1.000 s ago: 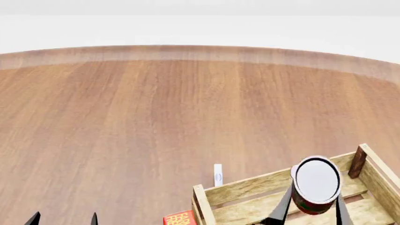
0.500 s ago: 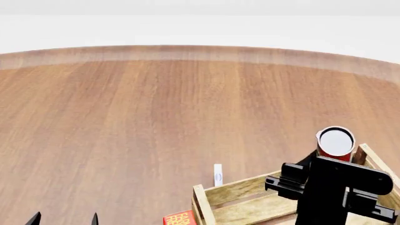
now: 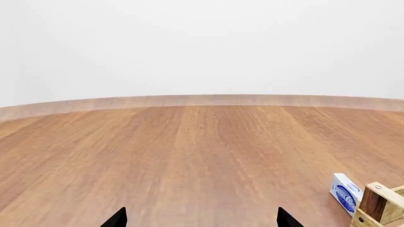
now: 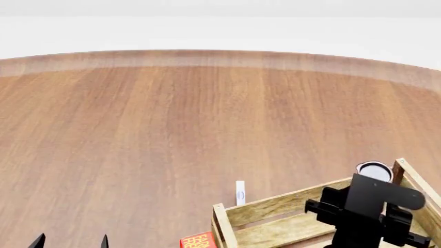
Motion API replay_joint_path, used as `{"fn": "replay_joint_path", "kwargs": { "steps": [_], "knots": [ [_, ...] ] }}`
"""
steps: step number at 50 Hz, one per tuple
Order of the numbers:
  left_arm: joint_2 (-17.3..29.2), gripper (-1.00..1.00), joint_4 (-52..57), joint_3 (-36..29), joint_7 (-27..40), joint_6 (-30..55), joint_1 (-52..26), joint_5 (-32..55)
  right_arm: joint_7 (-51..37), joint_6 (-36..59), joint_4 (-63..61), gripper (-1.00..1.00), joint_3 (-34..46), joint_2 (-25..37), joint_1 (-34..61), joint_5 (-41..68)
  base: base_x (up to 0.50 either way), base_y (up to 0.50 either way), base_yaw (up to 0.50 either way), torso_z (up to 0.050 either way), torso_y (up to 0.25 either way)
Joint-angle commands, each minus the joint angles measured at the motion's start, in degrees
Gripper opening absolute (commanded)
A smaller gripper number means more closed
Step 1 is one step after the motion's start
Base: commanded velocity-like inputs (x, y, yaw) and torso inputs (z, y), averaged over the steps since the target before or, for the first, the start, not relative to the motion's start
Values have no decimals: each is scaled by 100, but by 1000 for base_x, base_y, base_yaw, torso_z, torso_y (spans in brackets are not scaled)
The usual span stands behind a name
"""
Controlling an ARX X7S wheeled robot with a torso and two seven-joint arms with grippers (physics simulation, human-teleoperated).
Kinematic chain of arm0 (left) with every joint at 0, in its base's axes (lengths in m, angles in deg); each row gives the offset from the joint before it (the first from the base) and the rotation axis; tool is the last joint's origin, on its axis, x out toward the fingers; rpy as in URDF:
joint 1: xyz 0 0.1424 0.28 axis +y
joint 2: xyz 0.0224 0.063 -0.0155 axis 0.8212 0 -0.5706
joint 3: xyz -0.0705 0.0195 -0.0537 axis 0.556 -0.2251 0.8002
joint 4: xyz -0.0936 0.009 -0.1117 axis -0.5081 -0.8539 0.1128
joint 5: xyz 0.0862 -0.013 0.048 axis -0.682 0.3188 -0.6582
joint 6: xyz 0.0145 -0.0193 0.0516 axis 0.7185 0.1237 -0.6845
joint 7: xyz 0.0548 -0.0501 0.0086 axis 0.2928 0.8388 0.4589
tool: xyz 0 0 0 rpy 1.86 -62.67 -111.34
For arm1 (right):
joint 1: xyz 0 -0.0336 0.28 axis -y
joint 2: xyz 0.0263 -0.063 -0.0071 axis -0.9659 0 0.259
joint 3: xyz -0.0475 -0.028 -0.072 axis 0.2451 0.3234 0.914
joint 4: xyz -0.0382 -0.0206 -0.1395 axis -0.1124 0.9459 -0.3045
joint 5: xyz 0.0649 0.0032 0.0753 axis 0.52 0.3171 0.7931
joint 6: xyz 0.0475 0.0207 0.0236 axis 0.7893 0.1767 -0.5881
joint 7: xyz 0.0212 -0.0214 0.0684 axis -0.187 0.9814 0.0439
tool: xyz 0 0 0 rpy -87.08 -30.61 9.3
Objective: Pick up the tomato sauce, and put it in the wooden tray.
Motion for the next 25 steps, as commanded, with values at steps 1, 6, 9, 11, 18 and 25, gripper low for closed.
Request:
{"fn": "replay_joint_path", "kwargs": {
  "steps": [1, 6, 9, 11, 18, 25],
  "knots": [
    [8, 100, -6, -21, 18, -7, -8, 8, 205, -909, 1788, -100, 23, -124, 615, -210, 0, 0, 0, 0, 10],
    [19, 100, 41, -31, 39, 22, 3, 16, 312, -1420, 2718, -100, 19, -193, 878, -246, 0, 0, 0, 0, 0],
    [19, 100, 25, -36, 39, 12, -5, 17, 333, -1390, 2725, -100, -30, -197, 844, -270, 0, 0, 0, 0, 0],
    [21, 100, 23, -37, 43, 11, -8, 19, 337, -1383, 2727, -100, -58, -204, 825, -304, 0, 0, 0, 0, 0],
    [34, 100, 34, -47, 52, 13, -5, 30, 387, -1326, 2730, -100, -215, -215, 778, -398, 0, 0, 0, 0, 0],
    [41, 100, 18, -54, 52, -6, -8, 37, 427, -1230, 2731, -100, -390, -234, 717, -530, 0, 0, 0, 0, 0]
  ]
}}
